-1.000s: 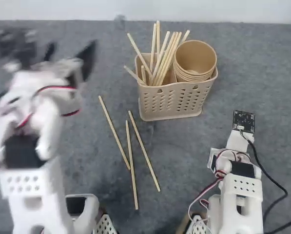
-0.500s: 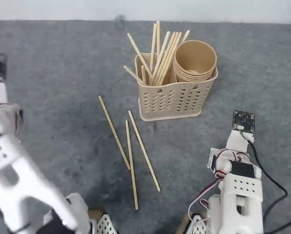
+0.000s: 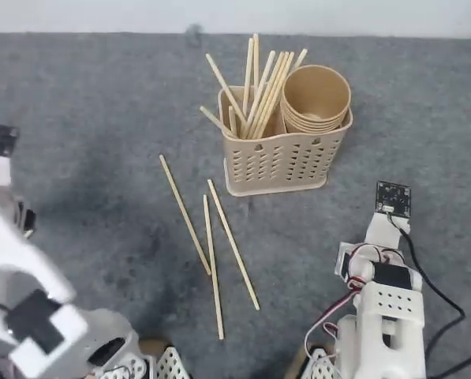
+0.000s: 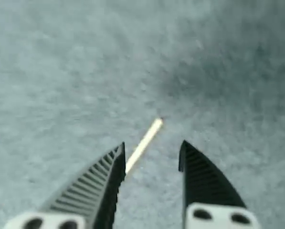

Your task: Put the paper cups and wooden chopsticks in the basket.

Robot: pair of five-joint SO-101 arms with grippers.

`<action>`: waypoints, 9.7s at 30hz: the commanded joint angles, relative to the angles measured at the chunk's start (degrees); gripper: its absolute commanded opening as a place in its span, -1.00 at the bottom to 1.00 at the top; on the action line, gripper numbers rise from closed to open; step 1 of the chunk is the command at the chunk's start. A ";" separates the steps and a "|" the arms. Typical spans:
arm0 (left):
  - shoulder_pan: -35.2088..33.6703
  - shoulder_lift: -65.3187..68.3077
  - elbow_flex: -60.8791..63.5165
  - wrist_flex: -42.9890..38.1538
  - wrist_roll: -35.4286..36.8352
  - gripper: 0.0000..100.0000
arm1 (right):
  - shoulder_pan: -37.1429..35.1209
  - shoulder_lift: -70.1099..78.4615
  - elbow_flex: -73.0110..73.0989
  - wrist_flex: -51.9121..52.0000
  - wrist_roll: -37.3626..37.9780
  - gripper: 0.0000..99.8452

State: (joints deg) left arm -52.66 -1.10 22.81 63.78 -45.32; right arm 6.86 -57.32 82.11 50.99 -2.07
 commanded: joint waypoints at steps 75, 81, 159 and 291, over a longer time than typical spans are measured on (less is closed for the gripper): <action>48.70 -30.24 -49.27 19.52 61.19 -0.98 | -0.31 -1.10 -0.35 -0.75 0.44 -0.55; 59.96 -29.89 -49.19 6.51 67.52 -0.98 | -0.22 -1.10 -0.35 -0.84 0.44 -0.55; 25.85 -56.53 54.73 -25.93 55.30 -0.71 | -29.85 -0.22 -29.01 18.07 5.01 -0.54; 25.67 -24.00 37.41 -29.27 55.30 -0.71 | -30.46 22.02 -48.00 -57.80 5.45 -0.99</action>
State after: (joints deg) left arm -26.81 -25.10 62.64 35.65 9.10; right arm -26.20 -40.26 35.25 -3.87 3.03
